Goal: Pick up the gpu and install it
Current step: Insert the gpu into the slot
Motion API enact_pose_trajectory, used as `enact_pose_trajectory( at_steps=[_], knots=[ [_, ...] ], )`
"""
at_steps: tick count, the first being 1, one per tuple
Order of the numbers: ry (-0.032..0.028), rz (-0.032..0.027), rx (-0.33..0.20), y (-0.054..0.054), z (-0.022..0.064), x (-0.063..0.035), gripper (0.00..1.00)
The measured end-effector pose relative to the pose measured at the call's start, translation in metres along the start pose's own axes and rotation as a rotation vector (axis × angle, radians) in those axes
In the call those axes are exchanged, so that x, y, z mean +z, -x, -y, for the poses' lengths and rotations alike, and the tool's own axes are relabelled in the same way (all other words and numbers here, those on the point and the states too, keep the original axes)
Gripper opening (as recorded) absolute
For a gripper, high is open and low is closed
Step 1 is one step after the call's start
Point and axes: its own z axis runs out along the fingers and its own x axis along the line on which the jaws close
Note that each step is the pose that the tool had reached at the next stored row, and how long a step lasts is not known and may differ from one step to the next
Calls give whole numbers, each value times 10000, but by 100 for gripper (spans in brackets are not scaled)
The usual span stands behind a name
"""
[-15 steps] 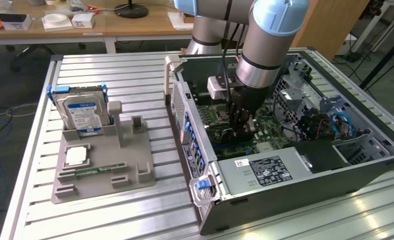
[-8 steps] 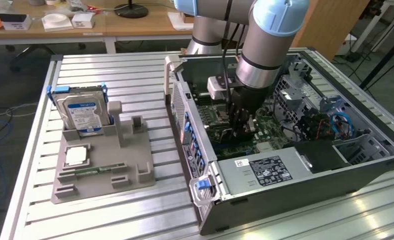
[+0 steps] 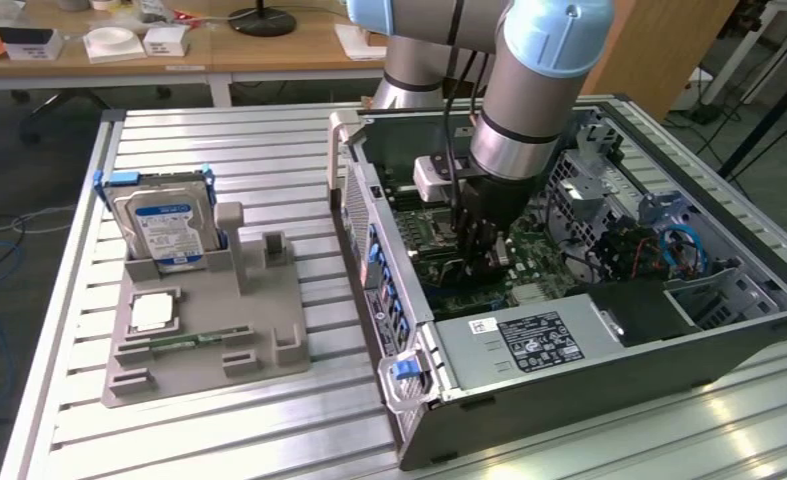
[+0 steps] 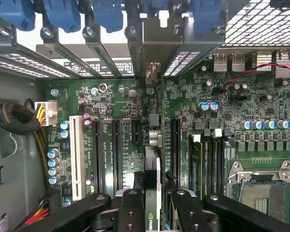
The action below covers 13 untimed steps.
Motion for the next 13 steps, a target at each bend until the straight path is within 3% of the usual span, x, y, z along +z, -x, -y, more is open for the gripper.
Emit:
enact_pose_trajectory(
  at_steps=[13],
  knots=[
    [-5,17,5,2,-2,7,27]
  ],
)
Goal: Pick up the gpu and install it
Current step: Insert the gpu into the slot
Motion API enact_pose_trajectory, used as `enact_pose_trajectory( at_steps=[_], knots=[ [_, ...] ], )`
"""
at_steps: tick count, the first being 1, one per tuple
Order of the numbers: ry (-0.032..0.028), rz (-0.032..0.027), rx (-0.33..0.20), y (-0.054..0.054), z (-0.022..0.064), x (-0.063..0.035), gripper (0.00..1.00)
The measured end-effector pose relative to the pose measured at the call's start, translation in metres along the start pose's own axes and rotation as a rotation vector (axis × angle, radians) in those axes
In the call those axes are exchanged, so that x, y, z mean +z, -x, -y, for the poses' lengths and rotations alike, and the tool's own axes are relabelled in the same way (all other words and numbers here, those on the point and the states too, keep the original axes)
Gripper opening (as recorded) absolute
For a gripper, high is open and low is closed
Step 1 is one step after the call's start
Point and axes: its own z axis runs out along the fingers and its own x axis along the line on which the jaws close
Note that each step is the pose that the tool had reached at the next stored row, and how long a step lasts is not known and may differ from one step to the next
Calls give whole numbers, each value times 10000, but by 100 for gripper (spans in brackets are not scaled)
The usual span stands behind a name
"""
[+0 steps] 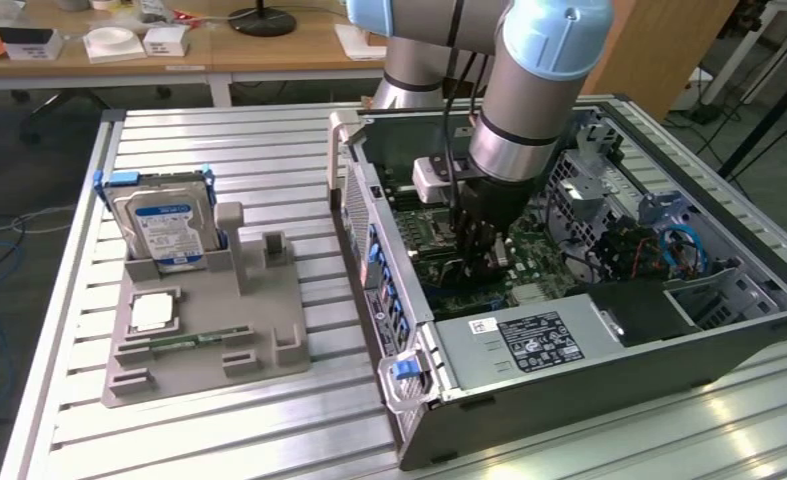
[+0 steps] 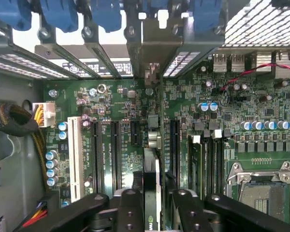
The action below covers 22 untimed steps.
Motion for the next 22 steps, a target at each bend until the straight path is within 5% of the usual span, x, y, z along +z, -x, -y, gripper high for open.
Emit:
enact_pose_trajectory(
  at_steps=[3,6,18,22],
  knots=[
    [4,-13,-4,-1,1,-5,45],
    [4,-14,-4,-1,1,-6,51],
    [4,-13,-4,10,-4,-432,51],
    [3,-12,-4,10,-4,-437,51]
  ],
)
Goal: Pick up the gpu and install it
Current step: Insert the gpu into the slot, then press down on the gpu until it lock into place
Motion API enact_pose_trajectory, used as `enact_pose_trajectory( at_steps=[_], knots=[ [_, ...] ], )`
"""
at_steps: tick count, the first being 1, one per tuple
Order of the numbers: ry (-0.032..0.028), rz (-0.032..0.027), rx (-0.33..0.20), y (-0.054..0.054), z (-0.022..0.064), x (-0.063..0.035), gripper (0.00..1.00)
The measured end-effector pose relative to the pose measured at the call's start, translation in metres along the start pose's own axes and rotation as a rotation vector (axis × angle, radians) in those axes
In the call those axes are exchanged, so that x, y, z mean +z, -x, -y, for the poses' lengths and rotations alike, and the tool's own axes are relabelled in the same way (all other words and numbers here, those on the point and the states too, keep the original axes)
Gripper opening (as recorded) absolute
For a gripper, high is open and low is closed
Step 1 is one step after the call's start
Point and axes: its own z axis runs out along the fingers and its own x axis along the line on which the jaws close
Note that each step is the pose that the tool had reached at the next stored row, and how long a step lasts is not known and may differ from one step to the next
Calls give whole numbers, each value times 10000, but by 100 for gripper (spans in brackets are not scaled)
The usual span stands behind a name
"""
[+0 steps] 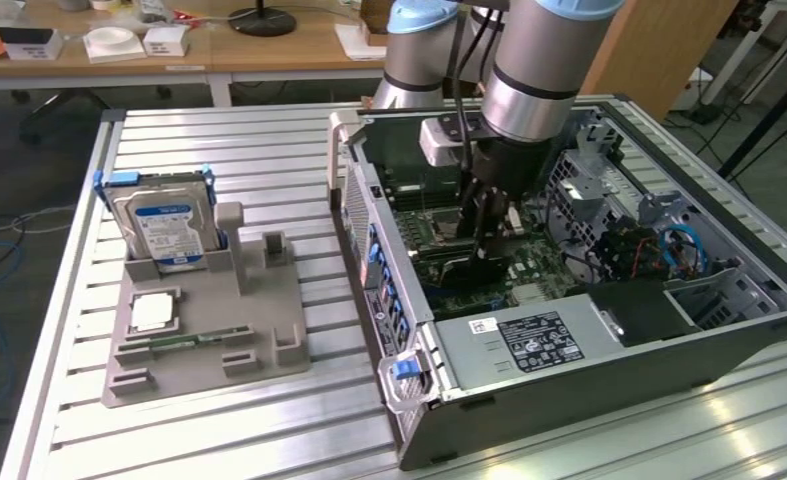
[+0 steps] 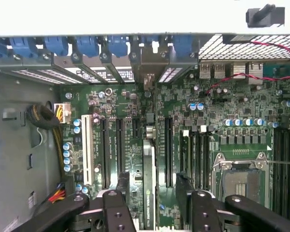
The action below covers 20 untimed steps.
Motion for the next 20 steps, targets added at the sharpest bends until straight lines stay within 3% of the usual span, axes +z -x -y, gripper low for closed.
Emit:
enact_pose_trajectory(
  at_steps=[2,5,6,8,9,11,20],
  knots=[
    [0,0,0,0,0,0,49],
    [0,-1,0,0,0,0,31],
    [0,-1,0,0,0,0,31],
    [0,-1,1,0,0,0,20],
    [0,-1,0,0,0,0,20],
    [0,-1,0,0,0,0,11],
    [0,-1,1,0,0,0,11]
  ],
)
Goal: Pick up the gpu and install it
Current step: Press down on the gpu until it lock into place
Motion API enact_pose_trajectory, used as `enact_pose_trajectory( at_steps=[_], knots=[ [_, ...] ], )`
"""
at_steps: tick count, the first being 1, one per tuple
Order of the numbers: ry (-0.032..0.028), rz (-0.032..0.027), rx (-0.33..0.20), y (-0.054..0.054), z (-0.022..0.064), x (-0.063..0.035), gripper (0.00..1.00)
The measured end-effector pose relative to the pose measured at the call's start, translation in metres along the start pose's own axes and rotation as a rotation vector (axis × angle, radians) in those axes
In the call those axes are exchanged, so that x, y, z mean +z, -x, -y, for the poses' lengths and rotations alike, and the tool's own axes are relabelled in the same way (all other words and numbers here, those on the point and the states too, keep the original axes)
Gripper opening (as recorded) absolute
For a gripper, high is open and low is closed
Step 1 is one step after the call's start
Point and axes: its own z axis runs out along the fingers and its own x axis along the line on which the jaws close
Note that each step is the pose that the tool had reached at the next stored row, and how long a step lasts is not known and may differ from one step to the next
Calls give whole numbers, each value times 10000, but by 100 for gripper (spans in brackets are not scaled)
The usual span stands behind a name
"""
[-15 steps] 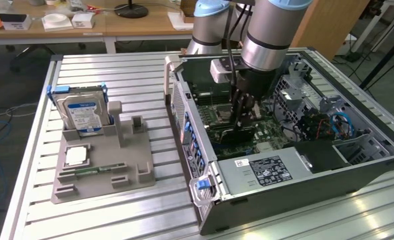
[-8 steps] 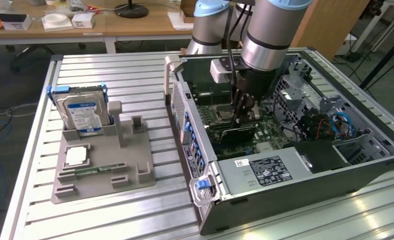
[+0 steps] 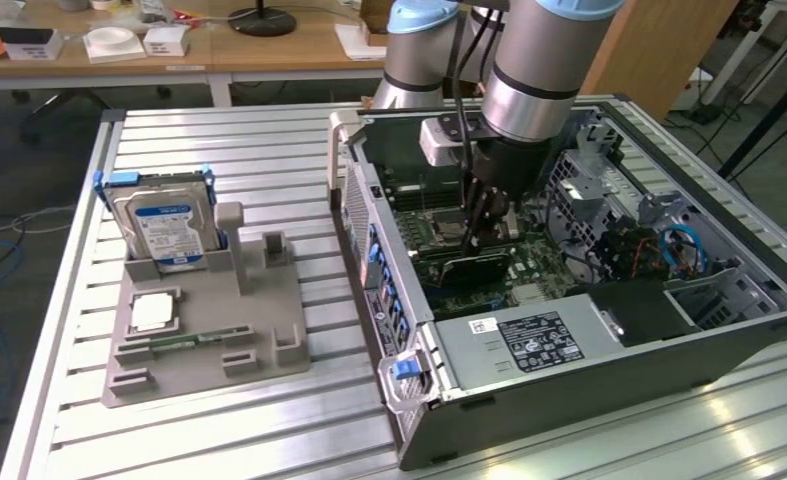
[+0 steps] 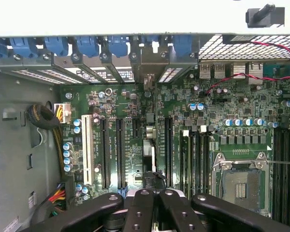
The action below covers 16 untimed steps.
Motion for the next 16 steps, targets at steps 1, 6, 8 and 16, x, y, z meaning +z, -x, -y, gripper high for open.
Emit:
enact_pose_trajectory(
  at_steps=[1,6,8,16],
  knots=[
    [0,0,0,0,0,0,11],
    [0,0,0,0,0,0,11],
    [0,0,0,0,0,10,11],
    [0,0,0,-1,2,118,11]
  ],
)
